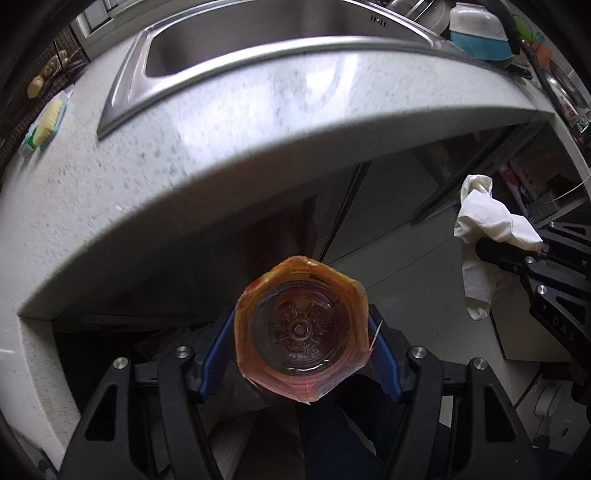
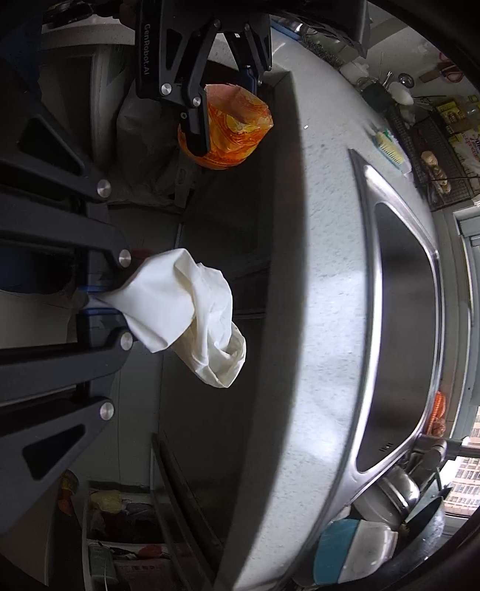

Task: Collect trash
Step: 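Carry the orange cup and white gloves down to the red bucket with both tools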

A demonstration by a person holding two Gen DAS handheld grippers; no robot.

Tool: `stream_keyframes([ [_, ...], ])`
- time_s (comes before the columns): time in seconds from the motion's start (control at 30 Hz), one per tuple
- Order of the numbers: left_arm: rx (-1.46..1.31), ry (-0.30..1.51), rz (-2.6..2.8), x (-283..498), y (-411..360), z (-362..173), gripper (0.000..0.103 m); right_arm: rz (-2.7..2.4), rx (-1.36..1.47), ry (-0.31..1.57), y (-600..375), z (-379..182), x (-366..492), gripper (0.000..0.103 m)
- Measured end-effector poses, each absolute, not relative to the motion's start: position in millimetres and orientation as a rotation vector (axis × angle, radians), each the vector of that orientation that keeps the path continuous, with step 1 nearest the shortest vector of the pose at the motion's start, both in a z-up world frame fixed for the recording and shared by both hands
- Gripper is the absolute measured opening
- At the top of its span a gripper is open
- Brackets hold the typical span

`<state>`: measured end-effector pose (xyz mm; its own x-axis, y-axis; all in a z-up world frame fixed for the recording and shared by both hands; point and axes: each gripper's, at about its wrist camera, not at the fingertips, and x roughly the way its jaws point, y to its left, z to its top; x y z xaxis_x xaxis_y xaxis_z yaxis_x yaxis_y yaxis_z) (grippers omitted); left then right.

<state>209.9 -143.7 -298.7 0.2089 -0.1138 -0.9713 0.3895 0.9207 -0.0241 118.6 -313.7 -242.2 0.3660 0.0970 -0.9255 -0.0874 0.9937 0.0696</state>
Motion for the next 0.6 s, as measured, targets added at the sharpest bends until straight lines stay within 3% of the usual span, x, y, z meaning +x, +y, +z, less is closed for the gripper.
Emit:
stream_keyframes([
  [0.27, 0.248, 1.362, -0.362, 203, -154, -400, 0.064, 0.106, 0.052, 1.258, -321, -335, 118, 0.005],
  [0.6, 0.276, 1.394, -0.371, 202, -179, -494, 0.065, 0.076, 0.096, 1.305, -336, -407, 118, 0.005],
])
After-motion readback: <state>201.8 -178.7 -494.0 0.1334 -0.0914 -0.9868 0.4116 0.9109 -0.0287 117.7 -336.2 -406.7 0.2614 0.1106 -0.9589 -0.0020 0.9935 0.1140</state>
